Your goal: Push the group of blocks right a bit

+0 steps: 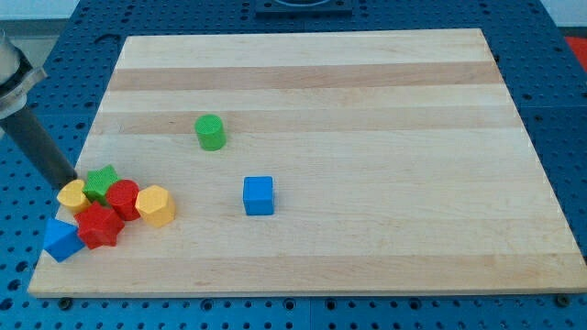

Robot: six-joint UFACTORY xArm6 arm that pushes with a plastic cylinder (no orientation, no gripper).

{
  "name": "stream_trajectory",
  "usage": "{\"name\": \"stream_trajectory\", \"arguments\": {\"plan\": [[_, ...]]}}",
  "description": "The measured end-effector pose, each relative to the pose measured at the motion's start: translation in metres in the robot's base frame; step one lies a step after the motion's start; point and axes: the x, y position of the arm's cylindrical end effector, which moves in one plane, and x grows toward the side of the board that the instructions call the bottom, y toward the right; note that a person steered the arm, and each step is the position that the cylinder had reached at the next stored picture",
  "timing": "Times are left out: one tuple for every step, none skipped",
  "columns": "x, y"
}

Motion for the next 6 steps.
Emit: {"name": "stream_trajectory", "arguments": {"plan": [[0.021, 0.000], [0.035, 0.009], [0.035, 0.044], [0.022, 0.060], [-0.004, 0.060], [-0.017, 0.072]]}}
